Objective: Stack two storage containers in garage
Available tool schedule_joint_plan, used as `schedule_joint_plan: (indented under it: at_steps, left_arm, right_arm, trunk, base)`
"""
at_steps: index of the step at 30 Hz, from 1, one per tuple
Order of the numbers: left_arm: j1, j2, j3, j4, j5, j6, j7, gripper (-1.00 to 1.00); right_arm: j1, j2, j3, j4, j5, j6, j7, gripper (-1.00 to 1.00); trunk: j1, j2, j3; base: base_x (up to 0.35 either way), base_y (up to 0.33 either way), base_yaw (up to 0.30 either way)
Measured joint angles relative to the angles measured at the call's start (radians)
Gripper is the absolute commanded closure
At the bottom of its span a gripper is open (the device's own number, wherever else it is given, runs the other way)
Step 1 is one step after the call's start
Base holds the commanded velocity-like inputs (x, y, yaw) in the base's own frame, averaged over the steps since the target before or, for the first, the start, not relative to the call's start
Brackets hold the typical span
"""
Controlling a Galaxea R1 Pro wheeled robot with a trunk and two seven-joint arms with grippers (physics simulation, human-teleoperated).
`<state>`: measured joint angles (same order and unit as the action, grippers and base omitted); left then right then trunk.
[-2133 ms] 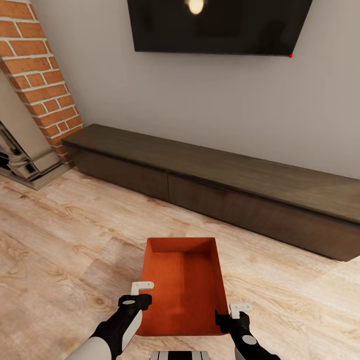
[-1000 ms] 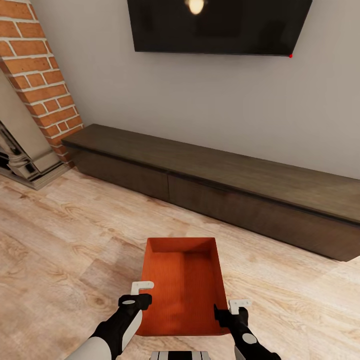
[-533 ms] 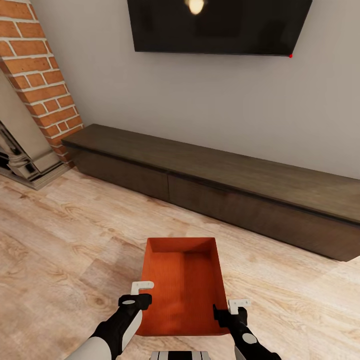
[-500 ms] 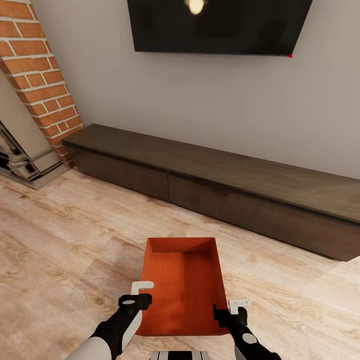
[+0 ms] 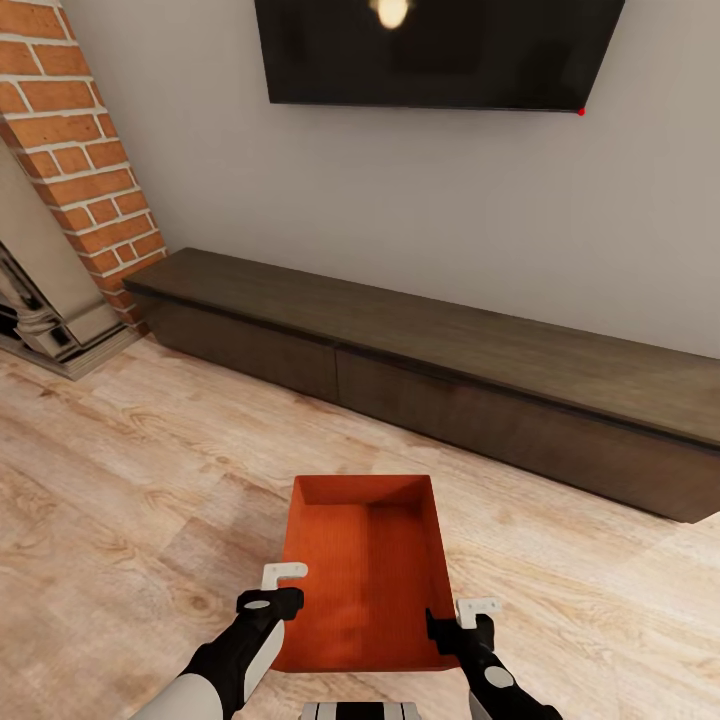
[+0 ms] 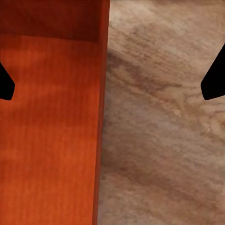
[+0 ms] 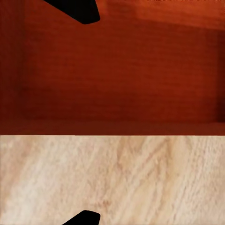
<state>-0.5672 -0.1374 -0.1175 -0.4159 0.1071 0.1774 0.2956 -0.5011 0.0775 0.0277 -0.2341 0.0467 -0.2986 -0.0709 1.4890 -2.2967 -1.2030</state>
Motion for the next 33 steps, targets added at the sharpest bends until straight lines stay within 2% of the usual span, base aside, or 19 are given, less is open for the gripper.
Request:
schedule_joint_plan:
  at_steps: [21, 24, 28, 29, 30, 33]
  left_arm:
    - [0.001, 0.001, -0.003, 0.017, -0.002, -0.001, -0.001, -1.0]
    - [0.0, 0.001, -0.003, 0.043, 0.0, -0.005, 0.0, -1.0]
    - [0.0, 0.001, -0.001, 0.073, 0.003, -0.05, -0.001, -1.0]
    - [0.0, 0.002, 0.002, 0.087, 0.007, -0.098, -0.003, -1.0]
    - [0.0, 0.002, 0.003, 0.093, 0.009, -0.114, -0.006, -1.0]
    - [0.0, 0.002, 0.004, 0.108, 0.011, -0.131, -0.008, -1.0]
  right_arm:
    - [0.0, 0.001, -0.009, 0.008, -0.01, 0.001, -0.001, -1.0]
    - [0.0, 0.001, -0.01, 0.013, -0.011, 0.0, -0.001, -1.0]
    - [0.0, 0.001, -0.01, 0.015, -0.011, 0.0, -0.001, -1.0]
    - [0.0, 0.001, -0.01, 0.015, -0.011, 0.0, -0.001, -1.0]
    - [0.0, 0.001, -0.01, 0.015, -0.011, 0.0, -0.001, -1.0]
    - [0.0, 0.001, -0.01, 0.015, -0.011, 0.0, -0.001, -1.0]
  trunk:
    - [0.0, 0.0, 0.0]
    - [0.0, 0.0, 0.0]
    - [0.0, 0.0, 0.0]
    - [0.0, 0.0, 0.0]
    - [0.0, 0.0, 0.0]
    - [0.0, 0.0, 0.0]
  base:
    - [0.0, 0.0, 0.0]
    - [0.0, 0.0, 0.0]
    - [0.0, 0.0, 0.0]
    - [0.0, 0.0, 0.0]
    - [0.0, 0.0, 0.0]
    - [0.0, 0.0, 0.0]
